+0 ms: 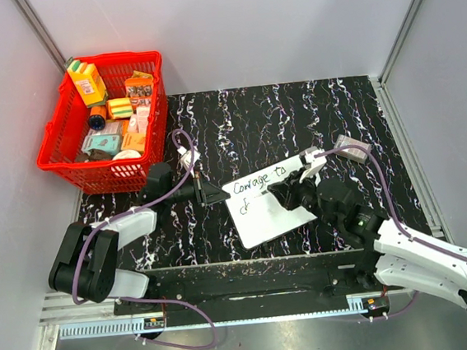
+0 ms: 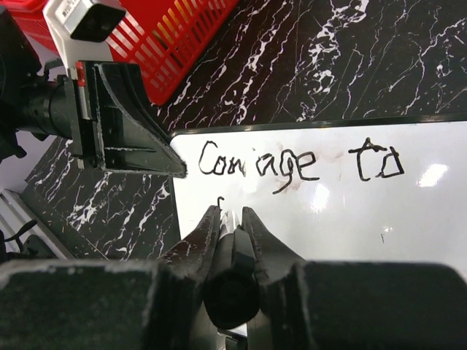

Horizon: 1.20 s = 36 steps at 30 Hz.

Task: Write a sentence on the whiteboard
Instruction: Write on the whiteboard at the whiteboard stand.

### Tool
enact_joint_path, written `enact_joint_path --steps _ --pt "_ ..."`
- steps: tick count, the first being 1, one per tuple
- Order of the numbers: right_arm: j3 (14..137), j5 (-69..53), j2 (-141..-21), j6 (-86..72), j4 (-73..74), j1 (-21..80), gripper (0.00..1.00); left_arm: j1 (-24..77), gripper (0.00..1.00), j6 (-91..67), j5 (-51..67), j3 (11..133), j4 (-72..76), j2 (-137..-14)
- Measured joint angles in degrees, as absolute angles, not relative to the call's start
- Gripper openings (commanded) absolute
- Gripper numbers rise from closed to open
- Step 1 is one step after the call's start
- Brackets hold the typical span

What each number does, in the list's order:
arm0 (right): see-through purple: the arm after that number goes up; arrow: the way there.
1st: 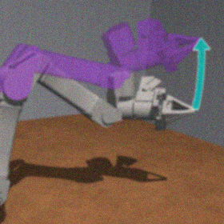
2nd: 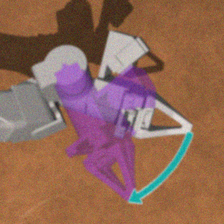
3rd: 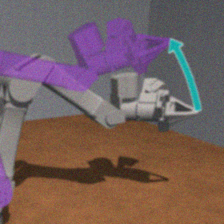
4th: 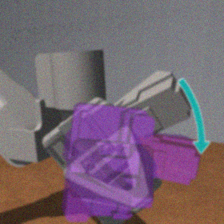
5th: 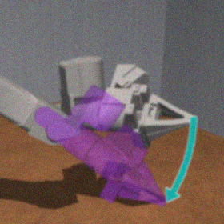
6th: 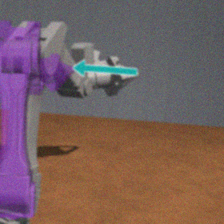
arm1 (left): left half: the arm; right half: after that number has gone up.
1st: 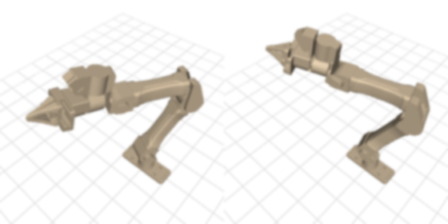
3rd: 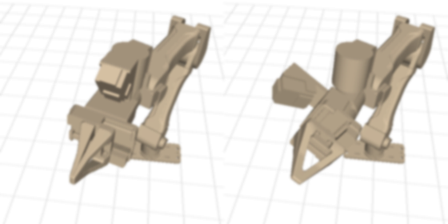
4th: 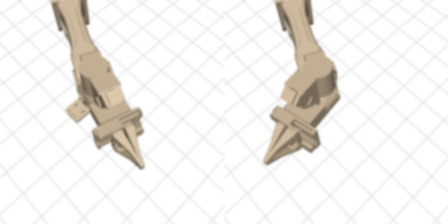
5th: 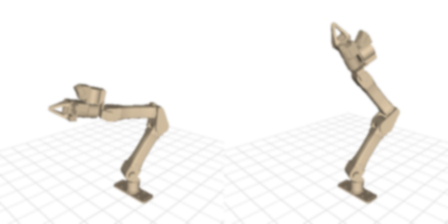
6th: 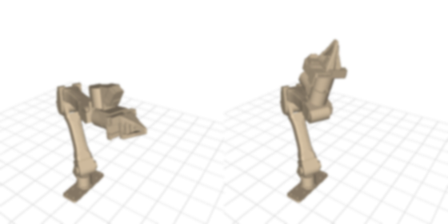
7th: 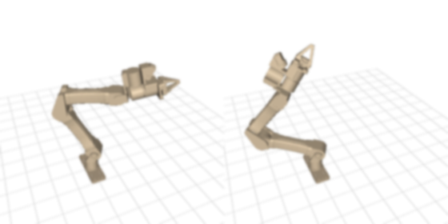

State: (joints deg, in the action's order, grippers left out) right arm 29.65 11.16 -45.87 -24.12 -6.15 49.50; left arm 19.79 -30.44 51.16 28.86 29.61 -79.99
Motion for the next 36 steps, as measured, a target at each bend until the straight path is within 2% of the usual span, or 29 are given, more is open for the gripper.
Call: enact_joint_path --steps 19,26,36 --pt "28.58 9.58 -49.71 -22.04 -10.85 51.27 0.0 15.42 0.0 -31.33 50.39 23.73 29.61 -73.47" --pt "28.58 12.91 -53.76 -19.59 -12.47 57.06 0.0 14.5 0.0 -31.57 50.24 23.64 29.67 -73.3" --pt "28.56 19.2 -53.78 -19.22 -15.57 58.0 0.0 14.33 0.0 -31.94 50.54 23.64 30.24 -73.87"
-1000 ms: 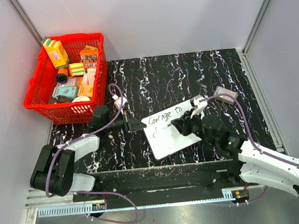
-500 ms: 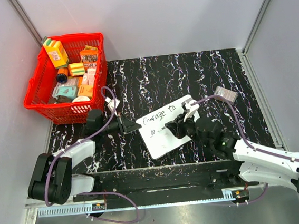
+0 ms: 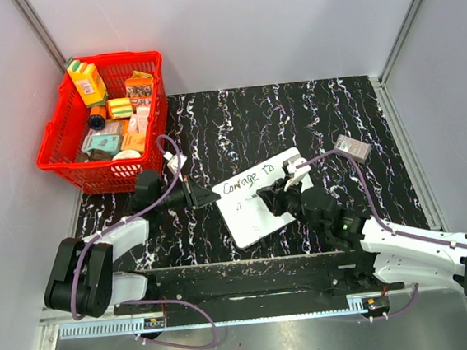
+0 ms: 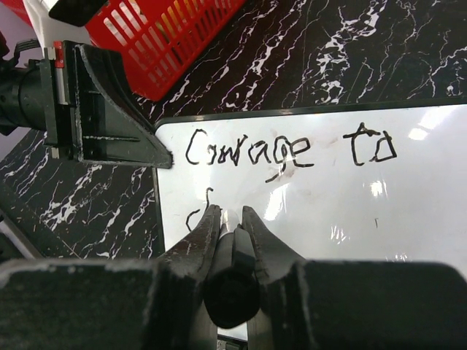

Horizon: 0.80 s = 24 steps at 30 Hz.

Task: Write a sentence on the whiteboard
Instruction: Write on the whiteboard at the whiteboard stand.

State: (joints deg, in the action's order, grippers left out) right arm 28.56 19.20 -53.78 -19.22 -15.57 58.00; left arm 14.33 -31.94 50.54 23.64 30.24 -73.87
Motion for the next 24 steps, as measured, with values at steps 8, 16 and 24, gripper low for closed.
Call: enact_joint_path --steps 8,16,24 --pt "28.6 20.1 -56.71 -19.05 -16.56 58.02 0.0 14.22 0.0 -32.21 50.83 23.64 30.83 -74.39" --pt "28.6 20.51 -57.32 -19.09 -16.58 58.02 0.0 14.11 0.0 -32.32 51.07 23.64 31.31 -74.85" --pt "28.73 20.32 -57.95 -19.11 -16.97 58.04 0.0 13.98 0.0 -32.6 51.11 23.64 31.44 -75.11"
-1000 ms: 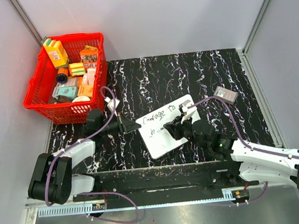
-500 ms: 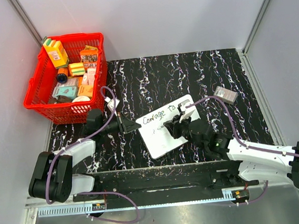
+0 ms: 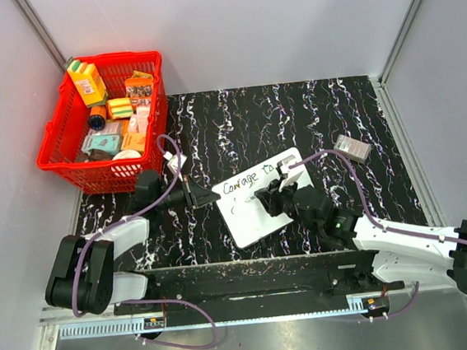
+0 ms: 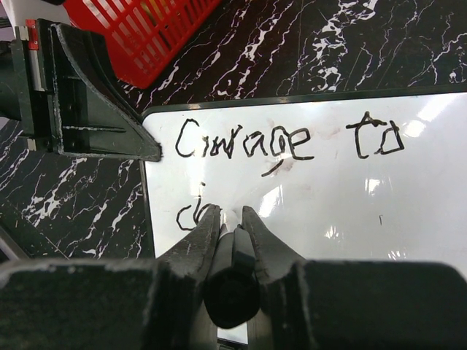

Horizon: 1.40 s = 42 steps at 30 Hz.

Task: Write a sentence on the whiteboard
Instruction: Write on the whiteboard at the whiteboard stand.

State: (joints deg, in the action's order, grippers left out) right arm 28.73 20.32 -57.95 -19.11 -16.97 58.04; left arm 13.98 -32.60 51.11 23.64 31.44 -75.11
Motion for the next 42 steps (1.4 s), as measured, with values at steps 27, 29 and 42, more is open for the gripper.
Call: enact_joint_path --steps 27,29,42 --pt "29.36 17.54 -58.46 -20.84 -14.5 58.11 0.0 13.89 0.0 -32.67 51.33 23.64 31.79 -75.5" --pt "29.36 17.78 -58.28 -20.86 -14.04 58.11 0.0 13.87 0.0 -32.64 51.35 23.64 31.81 -75.5" --pt "29.36 20.56 -57.34 -20.86 -13.58 58.15 0.0 13.87 0.0 -32.67 51.44 23.64 31.86 -75.5"
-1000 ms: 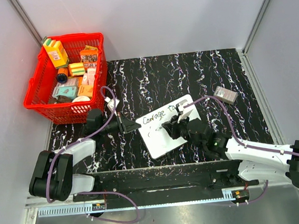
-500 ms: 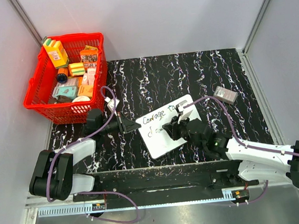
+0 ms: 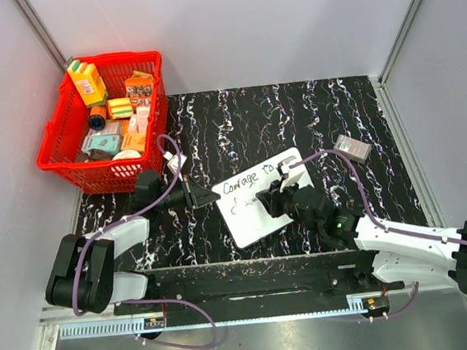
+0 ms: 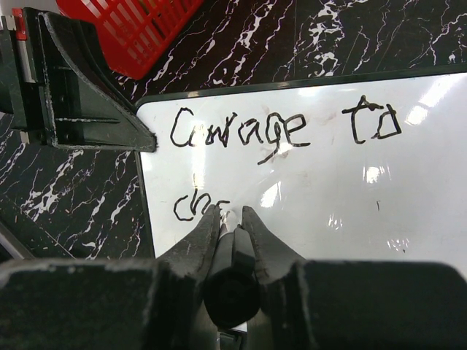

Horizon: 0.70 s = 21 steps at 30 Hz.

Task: Write a sentence on the whiteboard
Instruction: Write on the whiteboard at the whiteboard stand.

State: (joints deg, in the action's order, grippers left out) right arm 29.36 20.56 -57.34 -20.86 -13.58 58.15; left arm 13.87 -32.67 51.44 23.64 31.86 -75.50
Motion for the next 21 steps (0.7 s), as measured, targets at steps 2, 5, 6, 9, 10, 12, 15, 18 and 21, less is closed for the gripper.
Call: enact_joint_path --steps 2,5,6,9,10,12,15,18,21 --pt "29.36 20.56 -57.34 -20.84 -13.61 58.15 0.0 13.87 0.0 -32.67 51.46 23.64 31.86 -75.5" --pt "29.58 20.56 -57.56 -20.8 -13.61 58.15 0.0 13.87 0.0 -32.67 51.46 23.64 31.86 -75.5" --pt "29.71 20.58 -57.74 -20.78 -13.63 58.15 0.0 13.87 0.0 -32.67 51.46 23.64 31.86 -75.5" --pt "30.0 20.58 -58.0 -20.78 -13.63 58.15 0.0 13.87 0.0 -32.67 51.46 23.64 31.88 -75.5" --pt "30.0 20.58 -58.0 -20.78 -13.61 58.15 0.0 13.87 0.0 -32.67 51.46 23.64 31.88 -75.53" --pt "30.0 20.58 -58.0 -20.82 -13.61 58.15 0.0 13.87 0.0 -32.67 51.46 23.64 31.88 -75.53" --pt "30.0 20.56 -57.91 -20.84 -13.43 58.15 0.0 13.87 0.0 -32.69 51.48 23.64 31.92 -75.61" --pt "30.0 20.53 -57.58 -20.86 -12.84 58.15 0.0 13.87 0.0 -32.71 51.62 23.64 32.1 -75.61" --pt "29.98 20.53 -57.14 -20.86 -11.88 58.15 0.0 13.87 0.0 -32.75 51.7 23.64 32.29 -75.75"
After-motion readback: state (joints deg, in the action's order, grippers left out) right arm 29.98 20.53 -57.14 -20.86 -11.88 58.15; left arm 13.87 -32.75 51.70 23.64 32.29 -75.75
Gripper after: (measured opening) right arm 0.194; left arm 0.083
